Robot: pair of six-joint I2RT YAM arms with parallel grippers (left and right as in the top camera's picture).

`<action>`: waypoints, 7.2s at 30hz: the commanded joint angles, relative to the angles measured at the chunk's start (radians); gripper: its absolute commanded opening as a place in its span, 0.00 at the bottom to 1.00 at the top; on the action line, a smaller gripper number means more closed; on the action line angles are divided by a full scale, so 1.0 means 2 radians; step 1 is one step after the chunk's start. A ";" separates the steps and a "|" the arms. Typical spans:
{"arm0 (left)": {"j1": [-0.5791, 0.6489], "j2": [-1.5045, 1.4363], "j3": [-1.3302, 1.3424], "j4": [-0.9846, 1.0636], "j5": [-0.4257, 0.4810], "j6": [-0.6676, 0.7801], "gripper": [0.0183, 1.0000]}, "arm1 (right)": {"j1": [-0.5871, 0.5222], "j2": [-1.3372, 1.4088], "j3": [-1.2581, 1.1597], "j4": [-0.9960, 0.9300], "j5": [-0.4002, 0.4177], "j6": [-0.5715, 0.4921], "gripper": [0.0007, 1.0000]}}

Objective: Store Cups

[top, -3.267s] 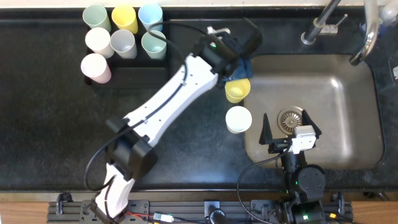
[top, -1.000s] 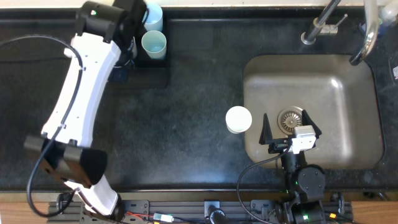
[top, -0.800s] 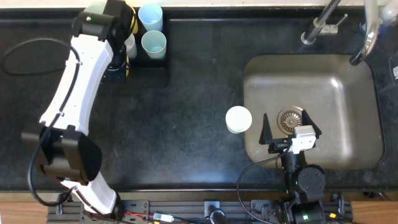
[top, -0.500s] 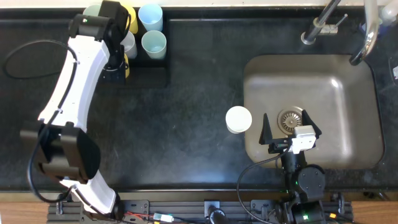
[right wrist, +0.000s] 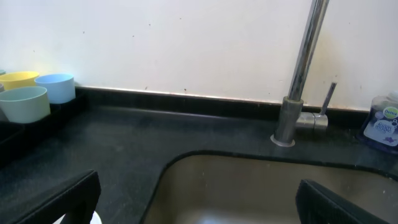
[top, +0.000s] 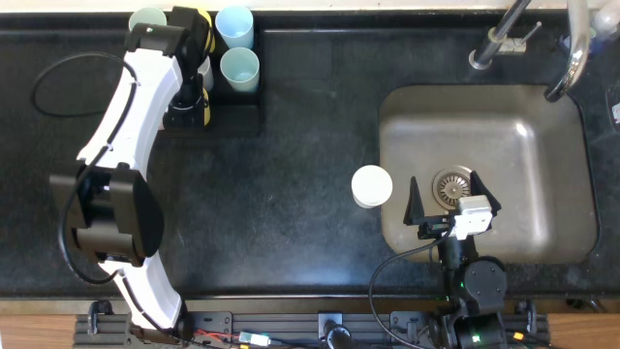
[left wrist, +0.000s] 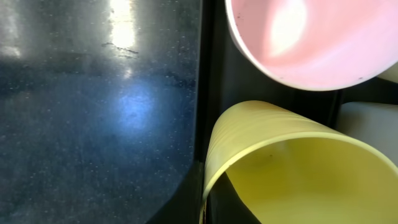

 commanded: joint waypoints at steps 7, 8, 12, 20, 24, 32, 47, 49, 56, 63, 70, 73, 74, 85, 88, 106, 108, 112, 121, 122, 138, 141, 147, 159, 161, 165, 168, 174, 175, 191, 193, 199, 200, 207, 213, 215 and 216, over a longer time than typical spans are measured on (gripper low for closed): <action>0.006 0.021 -0.004 0.015 -0.001 0.002 0.06 | 0.002 -0.005 -0.006 0.002 0.002 0.000 1.00; 0.006 0.024 -0.004 0.016 -0.001 0.002 0.06 | 0.002 -0.005 -0.006 0.002 0.002 0.000 0.99; 0.008 0.029 -0.004 0.025 0.001 0.015 0.08 | 0.002 -0.005 -0.006 0.002 0.002 0.000 1.00; 0.008 0.029 -0.004 0.027 -0.009 0.015 0.09 | 0.002 -0.005 -0.006 0.002 0.002 0.000 1.00; 0.008 0.029 -0.004 0.026 -0.010 0.015 0.10 | 0.002 -0.005 -0.006 0.002 0.002 0.000 1.00; 0.008 0.025 -0.004 0.026 -0.016 0.015 0.14 | 0.002 -0.005 -0.006 0.002 0.002 0.000 1.00; -0.014 -0.120 -0.004 0.051 -0.136 0.087 0.47 | 0.002 -0.005 -0.006 0.002 0.002 0.000 1.00; -0.021 -0.156 -0.004 0.099 -0.171 0.172 0.47 | 0.002 -0.005 -0.006 0.002 0.002 0.000 1.00; -0.035 -0.269 -0.055 0.361 -0.118 0.617 0.53 | 0.002 -0.005 -0.006 0.002 0.002 0.000 1.00; -0.035 -0.408 -0.195 0.501 0.007 0.791 0.72 | 0.002 -0.005 -0.006 0.002 0.002 0.000 1.00; -0.018 -0.584 -0.418 0.604 0.094 0.826 0.87 | 0.002 -0.005 -0.006 0.002 0.002 0.000 1.00; -0.005 -0.663 -0.514 0.647 0.121 0.827 1.00 | 0.002 -0.005 -0.006 0.002 0.002 0.000 1.00; -0.002 -0.689 -0.541 0.655 0.125 0.827 1.00 | 0.002 -0.005 -0.006 0.002 0.002 0.000 1.00; 0.013 -0.951 -0.767 0.687 0.128 0.821 1.00 | 0.002 -0.005 -0.006 0.002 0.002 0.000 1.00; 0.015 -0.996 -0.809 0.691 0.128 0.821 1.00 | 0.002 -0.005 -0.006 0.002 0.002 0.000 1.00; 0.025 -1.006 -0.883 0.620 0.144 0.823 1.00 | 0.002 -0.005 -0.006 0.002 0.002 0.000 1.00; 0.025 -1.006 -0.883 0.620 0.145 0.823 1.00 | 0.002 -0.005 -0.006 0.002 0.002 0.000 1.00; 0.025 -1.006 -0.883 0.620 0.145 0.823 1.00 | 0.002 -0.005 -0.006 0.002 0.002 0.000 1.00; 0.025 -1.006 -0.883 0.620 0.144 0.823 1.00 | 0.002 -0.005 -0.006 0.002 0.002 0.000 1.00; 0.025 -1.006 -0.883 0.620 0.145 0.823 1.00 | 0.002 -0.005 -0.006 0.002 0.002 0.000 1.00; 0.025 -1.006 -0.883 0.620 0.145 0.823 1.00 | 0.002 -0.005 -0.006 0.002 0.000 0.000 1.00; 0.025 -1.006 -0.883 0.620 0.145 0.823 1.00 | 0.002 -0.005 -0.006 0.003 0.001 0.002 1.00; 0.025 -1.006 -0.883 0.620 0.145 0.823 1.00 | 0.002 0.022 0.056 -0.084 0.019 0.043 1.00; 0.025 -1.006 -0.883 0.620 0.145 0.823 1.00 | 0.002 0.286 0.368 -0.305 -0.032 0.060 1.00; 0.025 -1.006 -0.883 0.620 0.145 0.823 1.00 | 0.002 0.336 0.413 -0.352 -0.047 0.060 1.00; 0.025 -1.006 -0.883 0.620 0.145 0.823 1.00 | 0.002 0.429 0.479 -0.434 -0.070 0.060 1.00; 0.025 -1.006 -0.883 0.620 0.145 0.823 1.00 | 0.002 0.499 0.516 -0.482 -0.099 0.060 1.00; 0.025 -1.006 -0.883 0.620 0.145 0.823 1.00 | 0.002 0.612 0.563 -0.560 -0.161 0.030 1.00; 0.025 -1.006 -0.883 0.620 0.145 0.823 1.00 | 0.002 0.626 0.567 -0.571 -0.161 0.030 1.00; 0.025 -1.006 -0.883 0.620 0.145 0.823 1.00 | 0.002 0.746 0.569 -0.550 -0.163 0.045 0.94; 0.025 -1.006 -0.883 0.620 0.145 0.823 1.00 | 0.002 0.752 0.569 -0.537 -0.163 0.055 0.90; 0.025 -1.006 -0.883 0.620 0.145 0.823 1.00 | 0.007 0.765 0.569 -0.501 -0.165 0.072 0.80; 0.025 -1.006 -0.883 0.620 0.145 0.823 1.00 | 0.011 0.766 0.569 -0.500 -0.165 0.072 0.79; 0.025 -1.006 -0.883 0.620 0.145 0.823 1.00 | 0.028 0.768 0.568 -0.500 -0.165 0.071 0.65; 0.025 -1.006 -0.883 0.620 0.145 0.823 1.00 | 0.035 0.768 0.558 -0.500 -0.164 0.070 0.53; 0.025 -1.006 -0.883 0.620 0.145 0.823 1.00 | 0.040 0.768 0.554 -0.500 -0.159 0.070 0.45; 0.025 -1.006 -0.883 0.620 0.145 0.823 1.00 | 0.043 0.768 0.554 -0.500 -0.156 0.070 0.40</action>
